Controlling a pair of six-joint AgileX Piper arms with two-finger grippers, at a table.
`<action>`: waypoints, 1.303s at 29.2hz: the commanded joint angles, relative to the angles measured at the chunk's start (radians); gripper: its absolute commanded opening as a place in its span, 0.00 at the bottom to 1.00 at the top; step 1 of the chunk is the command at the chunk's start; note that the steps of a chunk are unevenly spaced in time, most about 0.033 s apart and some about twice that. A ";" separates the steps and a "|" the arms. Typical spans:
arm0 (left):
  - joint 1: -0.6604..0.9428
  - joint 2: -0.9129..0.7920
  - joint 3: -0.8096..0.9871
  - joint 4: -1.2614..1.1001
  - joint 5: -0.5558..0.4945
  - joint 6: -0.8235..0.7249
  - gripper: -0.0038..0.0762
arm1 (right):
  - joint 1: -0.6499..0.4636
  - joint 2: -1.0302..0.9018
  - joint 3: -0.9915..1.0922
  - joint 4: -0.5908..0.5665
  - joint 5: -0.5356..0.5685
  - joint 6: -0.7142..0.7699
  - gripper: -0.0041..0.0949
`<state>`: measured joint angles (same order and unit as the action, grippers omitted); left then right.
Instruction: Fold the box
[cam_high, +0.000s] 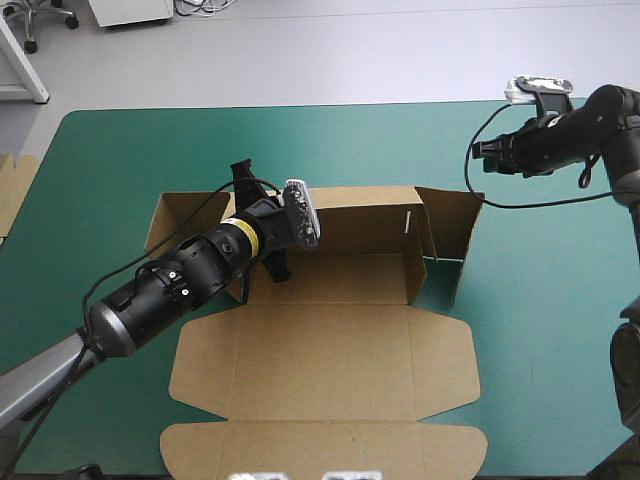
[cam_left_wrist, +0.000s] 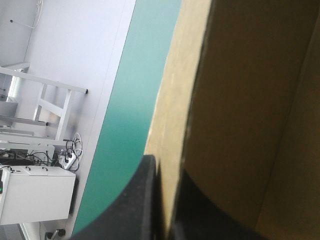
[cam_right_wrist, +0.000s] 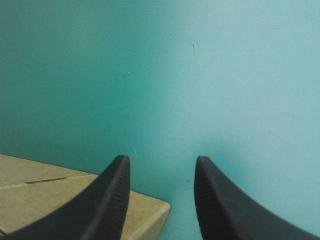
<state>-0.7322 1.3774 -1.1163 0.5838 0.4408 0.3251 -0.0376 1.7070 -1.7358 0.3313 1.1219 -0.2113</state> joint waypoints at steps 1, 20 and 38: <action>-0.006 -0.022 -0.019 -0.058 0.014 -0.057 0.03 | -0.009 0.002 -0.034 0.094 -0.039 -0.037 0.44; -0.006 0.010 0.032 0.166 -0.099 -0.238 0.03 | -0.009 0.039 -0.021 0.196 0.086 -0.115 0.36; -0.068 0.004 0.182 1.038 0.011 -0.987 0.03 | -0.009 0.011 0.035 0.241 0.044 -0.145 0.35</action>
<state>-0.7943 1.4066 -0.9227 1.6065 0.4136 -0.6043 -0.0376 1.7888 -1.7034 0.5311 1.1974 -0.3402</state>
